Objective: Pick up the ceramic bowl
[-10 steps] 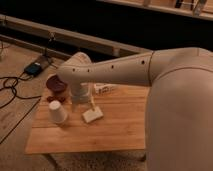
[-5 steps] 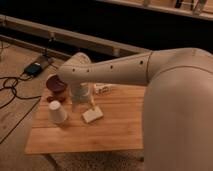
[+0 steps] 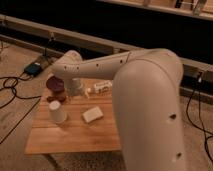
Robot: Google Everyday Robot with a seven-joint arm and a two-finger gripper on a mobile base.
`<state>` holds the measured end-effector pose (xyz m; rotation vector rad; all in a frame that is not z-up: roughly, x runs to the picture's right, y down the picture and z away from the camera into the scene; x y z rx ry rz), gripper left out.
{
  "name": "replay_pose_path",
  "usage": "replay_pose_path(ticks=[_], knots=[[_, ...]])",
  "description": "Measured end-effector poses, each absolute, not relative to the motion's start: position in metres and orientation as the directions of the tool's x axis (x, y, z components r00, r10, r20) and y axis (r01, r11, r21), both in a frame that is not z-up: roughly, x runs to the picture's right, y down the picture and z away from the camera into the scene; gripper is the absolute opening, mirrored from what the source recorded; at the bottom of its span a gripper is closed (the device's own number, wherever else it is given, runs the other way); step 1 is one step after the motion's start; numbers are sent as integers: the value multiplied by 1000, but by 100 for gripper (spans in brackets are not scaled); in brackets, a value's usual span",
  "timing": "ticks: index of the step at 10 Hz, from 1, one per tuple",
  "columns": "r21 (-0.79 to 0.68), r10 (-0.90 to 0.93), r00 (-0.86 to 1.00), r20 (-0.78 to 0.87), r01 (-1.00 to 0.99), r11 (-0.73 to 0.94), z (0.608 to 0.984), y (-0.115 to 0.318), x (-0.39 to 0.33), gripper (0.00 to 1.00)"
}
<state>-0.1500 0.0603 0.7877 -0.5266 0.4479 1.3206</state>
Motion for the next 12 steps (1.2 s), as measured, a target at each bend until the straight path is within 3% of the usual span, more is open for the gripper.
replay_pose_path(ticks=[5,12], knots=[[-104,830,196,-522,-981,167,866,-1,-177,65],[-184,843,199,-500,-975,121,921,-31,-222,65]])
